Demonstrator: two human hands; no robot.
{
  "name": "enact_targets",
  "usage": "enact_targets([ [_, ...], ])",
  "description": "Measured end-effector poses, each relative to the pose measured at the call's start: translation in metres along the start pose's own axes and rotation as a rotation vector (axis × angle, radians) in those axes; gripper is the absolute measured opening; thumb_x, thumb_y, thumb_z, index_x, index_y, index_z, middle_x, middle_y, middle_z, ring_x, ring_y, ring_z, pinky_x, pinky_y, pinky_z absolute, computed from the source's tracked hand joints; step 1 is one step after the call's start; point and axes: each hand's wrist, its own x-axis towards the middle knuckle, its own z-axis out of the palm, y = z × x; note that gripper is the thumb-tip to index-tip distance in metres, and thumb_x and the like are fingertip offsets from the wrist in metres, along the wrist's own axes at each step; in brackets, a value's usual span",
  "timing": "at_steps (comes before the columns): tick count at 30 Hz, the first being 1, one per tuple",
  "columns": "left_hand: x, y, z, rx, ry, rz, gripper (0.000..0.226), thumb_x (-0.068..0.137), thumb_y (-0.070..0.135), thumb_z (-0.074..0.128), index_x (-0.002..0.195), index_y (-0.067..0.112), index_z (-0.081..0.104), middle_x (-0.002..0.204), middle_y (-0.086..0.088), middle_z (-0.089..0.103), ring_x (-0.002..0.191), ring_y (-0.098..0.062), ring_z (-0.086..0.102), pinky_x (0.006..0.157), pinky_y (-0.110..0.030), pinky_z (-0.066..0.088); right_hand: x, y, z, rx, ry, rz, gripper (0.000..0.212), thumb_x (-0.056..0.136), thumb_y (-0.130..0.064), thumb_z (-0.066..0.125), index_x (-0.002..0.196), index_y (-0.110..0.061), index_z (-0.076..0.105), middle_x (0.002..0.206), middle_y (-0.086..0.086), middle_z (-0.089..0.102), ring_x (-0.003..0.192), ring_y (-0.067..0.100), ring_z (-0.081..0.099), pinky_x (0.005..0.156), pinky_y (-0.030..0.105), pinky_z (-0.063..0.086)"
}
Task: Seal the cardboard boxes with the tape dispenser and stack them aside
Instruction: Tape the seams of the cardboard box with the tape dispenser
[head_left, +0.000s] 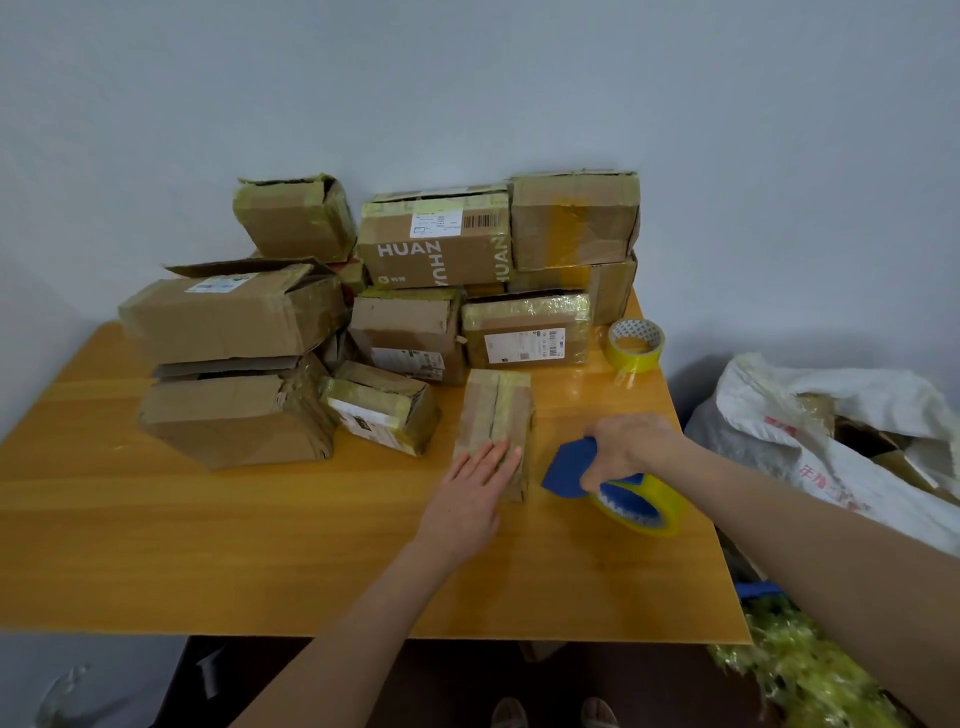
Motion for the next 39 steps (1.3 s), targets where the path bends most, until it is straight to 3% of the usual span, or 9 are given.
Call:
enact_targets([
  [3,0.0,0.003,0.0,-0.022,0.005,-0.016,0.079,0.096,0.018,0.044,0.149,0.027,-0.013,0.161,0.004,-0.012,0.147,-0.011,-0.013,0.117,-0.03,-0.012,0.001,0.017,0.004,0.099,0.087,0.059,0.048,0.061,-0.05,0.068,0.103,-0.026,0.059,0.091,-0.006,0.066,0.082,0.016,0.062,0.058,0.028,0.045],
  [6,0.002,0.006,0.001,-0.047,0.023,-0.047,0.072,0.097,0.024,0.041,0.153,0.024,-0.004,0.162,0.004,-0.005,0.147,-0.01,-0.008,0.12,-0.031,-0.007,0.009,0.029,0.009,0.694,0.178,0.041,0.048,0.069,-0.039,0.076,0.108,-0.018,0.059,0.1,0.003,0.065,0.088,0.02,0.062,0.074,0.034,0.054],
  [8,0.004,0.007,-0.002,-0.1,0.039,-0.072,0.064,0.099,0.028,0.038,0.154,0.024,0.005,0.162,0.006,0.002,0.148,-0.009,-0.002,0.119,-0.03,-0.004,0.015,0.025,0.02,1.074,0.231,0.072,0.046,0.074,-0.03,0.078,0.112,-0.012,0.058,0.097,0.003,0.063,0.081,0.017,0.061,0.064,0.029,0.051],
  [14,0.007,-0.001,-0.015,-0.54,0.317,-0.311,0.043,0.101,0.014,0.043,0.144,0.017,0.04,0.15,0.0,0.04,0.139,-0.011,0.033,0.112,-0.02,0.019,0.028,0.016,0.07,1.705,-0.01,0.294,0.047,0.085,-0.04,0.07,0.12,-0.01,0.059,0.094,0.012,0.068,0.07,0.025,0.064,0.06,0.034,0.054],
  [20,-0.005,-0.022,-0.005,-0.681,0.267,-0.539,0.047,0.103,0.017,0.04,0.148,0.012,0.032,0.152,-0.002,0.037,0.141,-0.015,0.031,0.108,-0.019,0.021,0.024,0.026,0.069,1.241,0.131,0.292,0.05,0.095,-0.055,0.048,0.118,-0.012,0.054,0.105,0.013,0.062,0.088,0.028,0.058,0.091,0.045,0.048],
  [25,0.005,-0.016,-0.005,-0.844,0.253,-0.641,0.053,0.102,0.027,0.042,0.151,0.015,0.026,0.148,-0.007,0.043,0.133,-0.025,0.042,0.111,-0.04,0.037,0.006,-0.014,0.053,0.675,0.522,0.12,0.045,0.101,-0.042,0.042,0.133,-0.011,0.047,0.125,0.012,0.056,0.096,0.027,0.058,0.078,0.039,0.047],
  [32,0.024,-0.004,-0.005,-0.89,0.179,-0.666,0.034,0.101,0.016,0.043,0.134,0.007,0.049,0.118,-0.009,0.064,0.104,-0.022,0.061,0.084,-0.03,0.05,0.014,-0.105,0.06,0.688,0.399,-0.006,0.066,0.104,-0.032,0.038,0.154,-0.006,0.005,0.127,0.017,0.06,0.098,0.031,0.065,0.074,0.042,0.052],
  [35,0.02,-0.014,-0.006,-0.97,0.168,-0.631,0.033,0.1,0.016,0.046,0.132,0.01,0.054,0.114,0.001,0.062,0.091,-0.007,0.057,0.071,-0.011,0.048,0.013,-0.091,0.058,0.743,0.431,-0.069,0.06,0.102,-0.031,0.042,0.154,-0.011,0.018,0.122,0.013,0.063,0.099,0.029,0.064,0.077,0.041,0.054],
  [39,0.012,-0.024,-0.005,-0.895,0.25,-0.664,0.038,0.094,0.026,0.059,0.129,0.013,0.059,0.11,0.003,0.062,0.092,-0.007,0.057,0.076,-0.014,0.047,0.008,-0.073,0.056,0.755,0.509,-0.053,0.053,0.099,-0.036,0.05,0.147,-0.019,0.037,0.111,0.006,0.064,0.096,0.023,0.064,0.08,0.038,0.054],
])
